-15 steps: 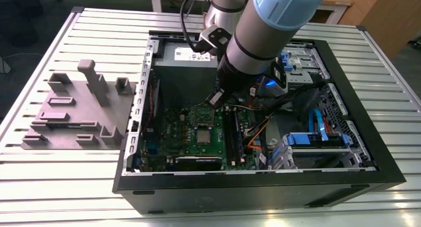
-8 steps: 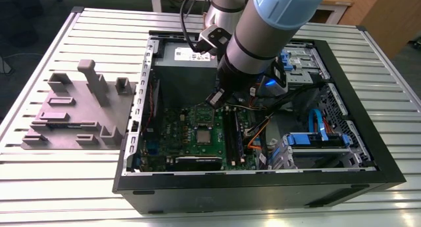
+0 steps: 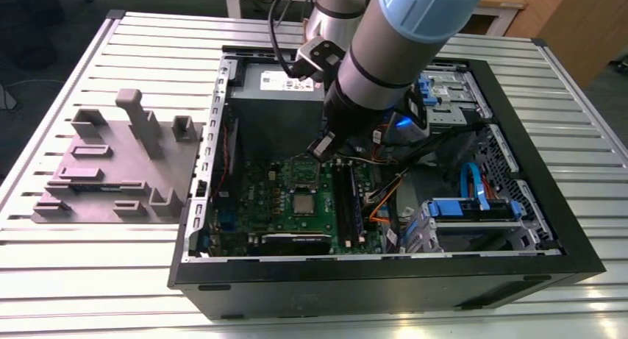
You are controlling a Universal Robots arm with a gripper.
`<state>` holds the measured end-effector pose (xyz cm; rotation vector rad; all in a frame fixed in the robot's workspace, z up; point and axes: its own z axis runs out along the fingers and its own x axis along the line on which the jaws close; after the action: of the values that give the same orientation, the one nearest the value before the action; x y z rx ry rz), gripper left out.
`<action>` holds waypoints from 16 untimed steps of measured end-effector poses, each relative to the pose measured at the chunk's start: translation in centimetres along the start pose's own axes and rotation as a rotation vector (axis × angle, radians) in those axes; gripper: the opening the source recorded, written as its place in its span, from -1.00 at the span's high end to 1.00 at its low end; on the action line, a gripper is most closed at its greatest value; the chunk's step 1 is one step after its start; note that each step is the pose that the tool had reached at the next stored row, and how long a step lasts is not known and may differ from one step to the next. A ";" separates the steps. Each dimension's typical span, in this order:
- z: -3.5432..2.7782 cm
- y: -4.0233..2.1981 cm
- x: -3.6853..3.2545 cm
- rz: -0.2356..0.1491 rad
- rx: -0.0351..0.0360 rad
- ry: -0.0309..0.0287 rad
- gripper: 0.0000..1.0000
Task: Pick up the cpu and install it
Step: 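Close the cpu cover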
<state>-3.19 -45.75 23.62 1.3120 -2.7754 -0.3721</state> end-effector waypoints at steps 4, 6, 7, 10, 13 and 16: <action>-0.04 0.05 -0.03 -0.010 -0.0006 0.0027 0.80; -0.07 0.07 -0.03 -0.014 -0.0008 0.0037 0.80; -0.09 0.09 -0.04 -0.016 -0.0009 0.0042 0.80; -0.15 0.12 -0.05 -0.021 -0.0012 0.0052 0.80; -0.21 0.18 -0.07 -0.025 -0.0014 0.0062 0.80; -0.25 0.24 -0.10 -0.028 -0.0017 0.0070 0.80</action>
<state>-3.27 -45.58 23.92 1.3510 -2.7527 -0.3705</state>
